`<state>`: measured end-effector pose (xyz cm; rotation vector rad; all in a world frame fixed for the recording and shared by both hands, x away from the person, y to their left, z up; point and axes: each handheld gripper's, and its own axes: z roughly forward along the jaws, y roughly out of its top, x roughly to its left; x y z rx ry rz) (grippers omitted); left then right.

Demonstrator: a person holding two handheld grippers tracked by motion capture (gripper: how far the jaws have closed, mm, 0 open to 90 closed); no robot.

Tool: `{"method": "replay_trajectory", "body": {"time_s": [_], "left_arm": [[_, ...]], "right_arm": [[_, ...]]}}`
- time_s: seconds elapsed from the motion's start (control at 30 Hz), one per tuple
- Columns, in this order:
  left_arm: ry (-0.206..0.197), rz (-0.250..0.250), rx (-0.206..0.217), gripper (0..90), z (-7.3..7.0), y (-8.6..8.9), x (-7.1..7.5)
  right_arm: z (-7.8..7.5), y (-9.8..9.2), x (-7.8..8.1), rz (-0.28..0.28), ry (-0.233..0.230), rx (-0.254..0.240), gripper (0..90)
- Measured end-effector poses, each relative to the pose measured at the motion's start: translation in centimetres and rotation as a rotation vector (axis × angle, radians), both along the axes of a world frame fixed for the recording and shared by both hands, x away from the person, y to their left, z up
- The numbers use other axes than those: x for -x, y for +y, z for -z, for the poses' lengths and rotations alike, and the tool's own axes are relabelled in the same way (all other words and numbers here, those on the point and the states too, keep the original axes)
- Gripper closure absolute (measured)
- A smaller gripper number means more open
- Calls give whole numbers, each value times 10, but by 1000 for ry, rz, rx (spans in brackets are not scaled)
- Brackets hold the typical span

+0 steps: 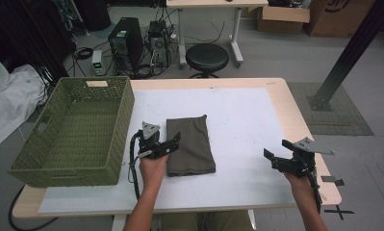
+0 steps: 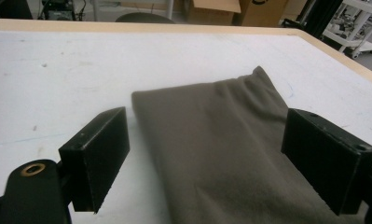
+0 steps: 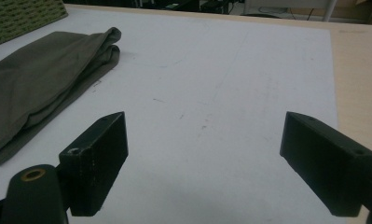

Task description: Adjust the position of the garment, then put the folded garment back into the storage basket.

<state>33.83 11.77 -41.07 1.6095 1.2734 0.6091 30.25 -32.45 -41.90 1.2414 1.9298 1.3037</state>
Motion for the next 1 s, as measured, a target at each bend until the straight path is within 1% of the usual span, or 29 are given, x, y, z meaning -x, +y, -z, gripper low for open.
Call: {"method": "replay_trajectory", "body": {"time_s": [0.07,0.17,0.27,0.43,0.53,0.67,0.8,0.83,1.0], "left_arm": [[-9,-1,2,157,-5,5,2],[-26,13,20,163,-10,10,5],[-24,20,33,159,-11,11,7],[-1,16,33,157,-5,11,8],[17,19,27,158,-3,9,5],[41,21,19,157,0,7,4],[53,26,5,158,3,7,1],[55,33,4,158,4,7,0],[73,43,-6,158,10,3,-6]], "right_arm": [[-2,1,0,-4,-6,-1,149],[-3,3,1,-10,-15,-5,149],[-3,7,1,-21,-12,-1,150],[-1,10,2,-34,-2,2,150],[-3,8,5,-36,-9,6,150],[-4,4,5,-22,-13,-6,150],[-2,6,4,-28,-8,-2,149],[-2,7,4,-29,-9,-4,149],[-2,8,4,-34,-9,0,149]]}}
